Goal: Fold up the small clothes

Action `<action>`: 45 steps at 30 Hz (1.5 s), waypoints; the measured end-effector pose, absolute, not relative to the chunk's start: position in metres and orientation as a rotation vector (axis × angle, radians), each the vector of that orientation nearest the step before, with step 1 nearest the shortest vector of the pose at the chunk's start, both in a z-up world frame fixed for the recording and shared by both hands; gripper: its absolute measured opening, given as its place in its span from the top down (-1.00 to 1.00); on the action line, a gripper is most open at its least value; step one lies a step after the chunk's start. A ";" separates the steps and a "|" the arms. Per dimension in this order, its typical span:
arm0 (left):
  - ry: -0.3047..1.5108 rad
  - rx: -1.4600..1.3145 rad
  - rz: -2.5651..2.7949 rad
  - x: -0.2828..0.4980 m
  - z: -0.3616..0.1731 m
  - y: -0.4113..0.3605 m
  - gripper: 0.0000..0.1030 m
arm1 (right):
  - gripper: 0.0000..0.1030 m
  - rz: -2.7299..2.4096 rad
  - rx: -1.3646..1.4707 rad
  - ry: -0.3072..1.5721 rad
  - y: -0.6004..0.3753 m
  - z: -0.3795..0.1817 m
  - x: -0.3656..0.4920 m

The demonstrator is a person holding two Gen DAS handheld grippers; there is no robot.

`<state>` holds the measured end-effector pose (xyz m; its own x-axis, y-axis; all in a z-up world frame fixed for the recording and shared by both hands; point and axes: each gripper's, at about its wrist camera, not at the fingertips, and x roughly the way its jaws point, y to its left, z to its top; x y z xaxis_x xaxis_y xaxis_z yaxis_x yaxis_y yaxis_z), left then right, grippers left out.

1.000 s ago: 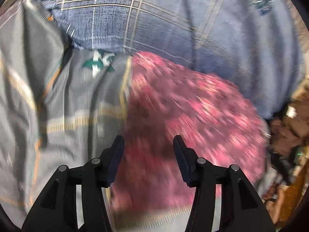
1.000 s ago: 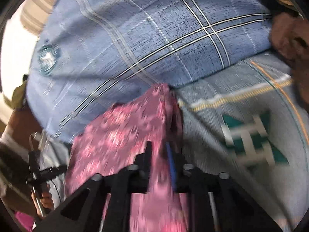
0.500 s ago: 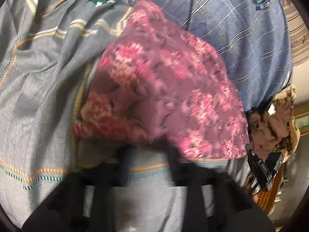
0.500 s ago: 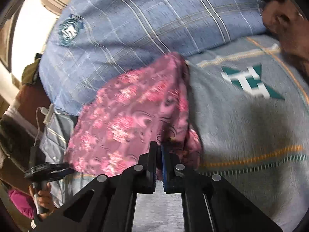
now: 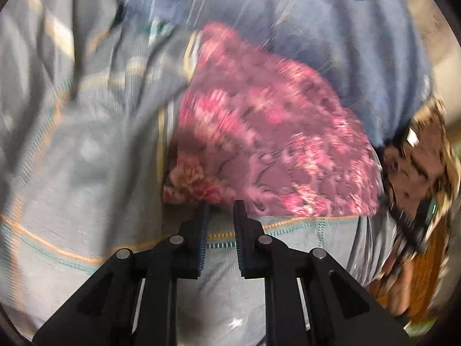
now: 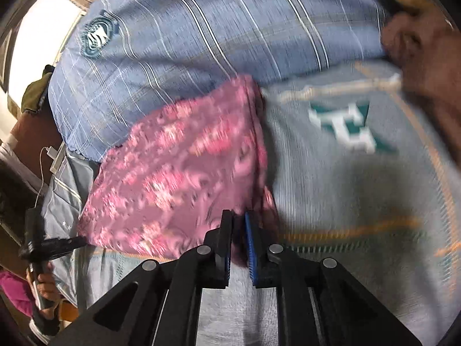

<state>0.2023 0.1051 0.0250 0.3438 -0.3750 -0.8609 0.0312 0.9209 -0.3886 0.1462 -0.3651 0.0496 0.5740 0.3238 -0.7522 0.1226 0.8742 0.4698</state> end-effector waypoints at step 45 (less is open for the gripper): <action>1.079 -0.302 -0.106 0.402 0.023 0.137 0.94 | 0.60 -0.027 0.551 0.832 -0.365 0.050 0.317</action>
<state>0.4020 0.1373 0.0234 0.4715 -0.2312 -0.8510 -0.0617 0.9540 -0.2933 0.3171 -0.3650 0.0499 0.6816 0.1885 -0.7070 0.2332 0.8599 0.4540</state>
